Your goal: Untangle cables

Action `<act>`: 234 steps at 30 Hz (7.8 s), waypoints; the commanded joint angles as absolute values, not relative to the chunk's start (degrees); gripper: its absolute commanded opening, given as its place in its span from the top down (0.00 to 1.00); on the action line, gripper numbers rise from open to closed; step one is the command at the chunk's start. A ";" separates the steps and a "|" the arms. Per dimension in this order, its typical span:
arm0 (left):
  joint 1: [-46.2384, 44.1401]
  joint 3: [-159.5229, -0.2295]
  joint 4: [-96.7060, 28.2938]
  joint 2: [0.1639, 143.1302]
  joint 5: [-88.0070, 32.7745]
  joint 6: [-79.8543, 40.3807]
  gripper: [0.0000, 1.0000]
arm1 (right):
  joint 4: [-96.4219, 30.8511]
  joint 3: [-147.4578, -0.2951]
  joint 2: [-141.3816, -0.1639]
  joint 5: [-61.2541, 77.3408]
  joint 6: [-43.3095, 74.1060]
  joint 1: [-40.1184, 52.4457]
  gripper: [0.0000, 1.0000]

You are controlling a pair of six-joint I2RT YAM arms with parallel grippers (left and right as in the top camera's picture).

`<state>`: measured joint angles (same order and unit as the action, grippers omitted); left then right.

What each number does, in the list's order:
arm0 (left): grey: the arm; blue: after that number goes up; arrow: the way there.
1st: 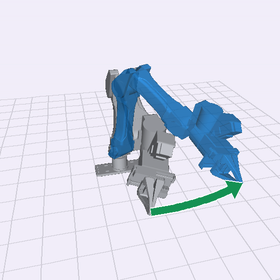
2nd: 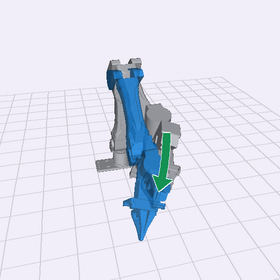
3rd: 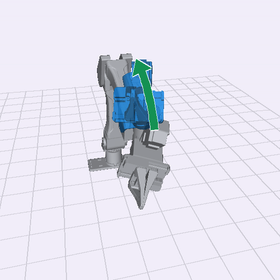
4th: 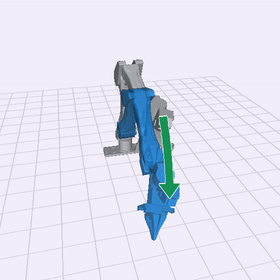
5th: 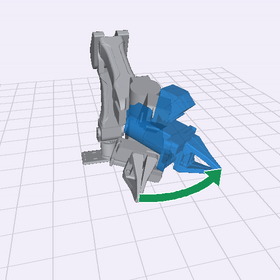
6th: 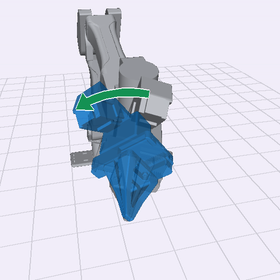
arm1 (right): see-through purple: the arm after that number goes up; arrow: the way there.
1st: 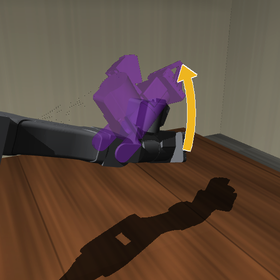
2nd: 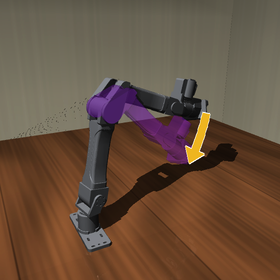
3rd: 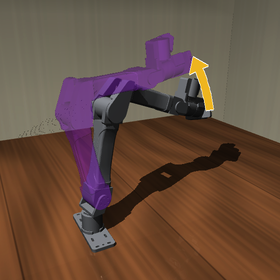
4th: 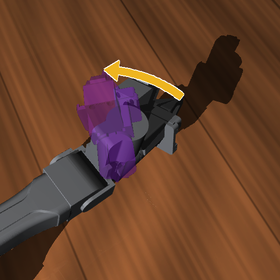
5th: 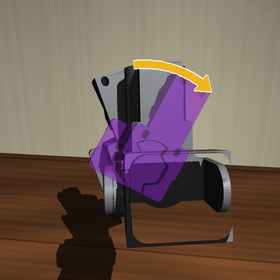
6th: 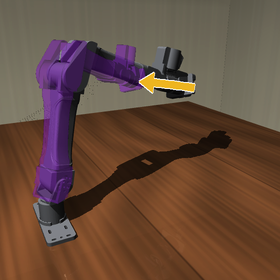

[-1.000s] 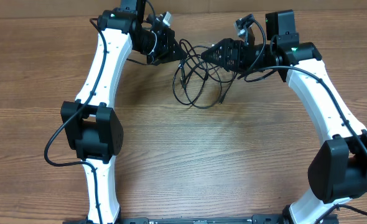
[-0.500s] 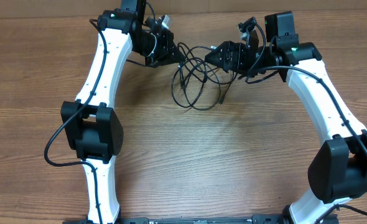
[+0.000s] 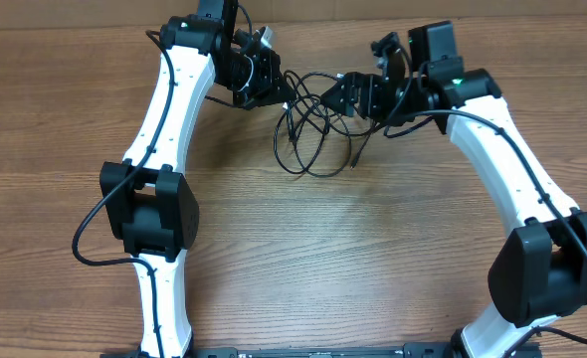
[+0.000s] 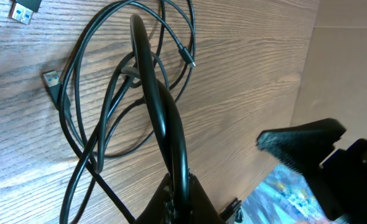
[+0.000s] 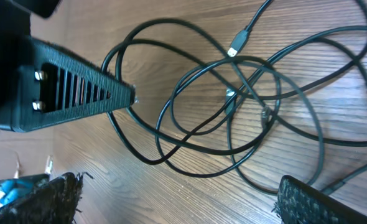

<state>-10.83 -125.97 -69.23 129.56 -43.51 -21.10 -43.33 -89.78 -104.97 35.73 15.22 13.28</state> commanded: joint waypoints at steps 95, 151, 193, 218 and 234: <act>-5.30 -125.73 -69.17 129.10 -65.34 -30.24 0.96 | -25.61 -90.13 -114.93 17.52 -1.30 23.27 0.96; -7.97 -125.73 -72.44 129.12 -36.36 -24.43 0.13 | -21.45 -90.13 -108.97 74.72 12.64 16.25 0.96; -8.51 -125.73 -76.88 129.12 -7.40 -24.12 0.96 | -28.73 -90.11 -109.14 52.18 19.16 8.38 0.96; -11.44 -125.73 -65.67 129.12 -42.52 -1.21 0.96 | -38.76 -90.06 -111.28 37.41 8.45 13.89 0.58; -11.44 -125.73 -65.78 129.12 -41.34 -1.28 0.96 | -43.38 -90.06 -112.14 23.42 5.23 19.92 0.54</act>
